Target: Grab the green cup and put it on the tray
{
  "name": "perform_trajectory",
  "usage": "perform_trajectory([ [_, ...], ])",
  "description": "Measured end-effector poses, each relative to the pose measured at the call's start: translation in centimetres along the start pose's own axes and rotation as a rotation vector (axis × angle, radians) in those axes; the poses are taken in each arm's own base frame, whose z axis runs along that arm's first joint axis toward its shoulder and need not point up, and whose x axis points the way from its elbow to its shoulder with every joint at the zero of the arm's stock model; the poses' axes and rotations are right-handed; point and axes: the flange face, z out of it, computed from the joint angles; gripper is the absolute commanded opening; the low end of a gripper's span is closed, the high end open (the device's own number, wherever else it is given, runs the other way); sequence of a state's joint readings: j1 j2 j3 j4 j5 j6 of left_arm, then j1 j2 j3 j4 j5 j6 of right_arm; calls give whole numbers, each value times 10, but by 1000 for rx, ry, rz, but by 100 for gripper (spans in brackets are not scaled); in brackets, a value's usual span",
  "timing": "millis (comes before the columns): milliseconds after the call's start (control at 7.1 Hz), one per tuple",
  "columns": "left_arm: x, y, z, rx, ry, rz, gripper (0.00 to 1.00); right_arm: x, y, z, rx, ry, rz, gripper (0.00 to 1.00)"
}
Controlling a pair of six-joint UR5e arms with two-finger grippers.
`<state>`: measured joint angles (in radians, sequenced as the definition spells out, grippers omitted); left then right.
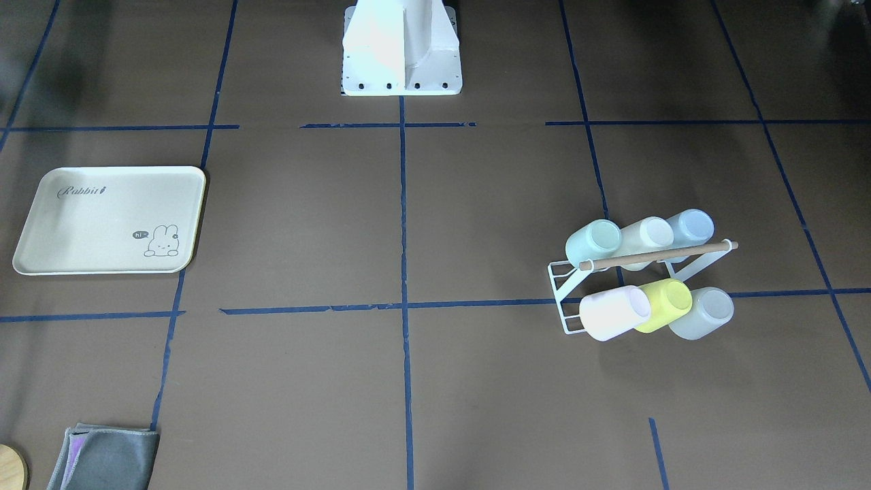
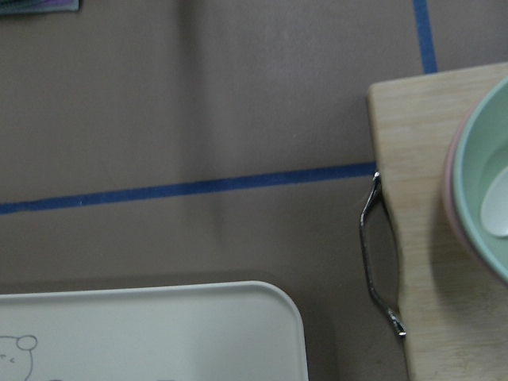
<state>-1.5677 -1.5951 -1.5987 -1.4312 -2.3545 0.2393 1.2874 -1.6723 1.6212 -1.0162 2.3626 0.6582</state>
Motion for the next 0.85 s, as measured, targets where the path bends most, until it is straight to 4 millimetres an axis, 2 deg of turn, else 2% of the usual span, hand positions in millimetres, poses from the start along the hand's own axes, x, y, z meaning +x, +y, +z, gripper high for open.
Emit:
perform_trajectory([
  [282,1,0,-1,2,0,2,100,-9,22,37,-35,52,-15,100],
  [845,3,-1,-3,6,-1,6,100,-6,47,73,-113,88,-33,100],
])
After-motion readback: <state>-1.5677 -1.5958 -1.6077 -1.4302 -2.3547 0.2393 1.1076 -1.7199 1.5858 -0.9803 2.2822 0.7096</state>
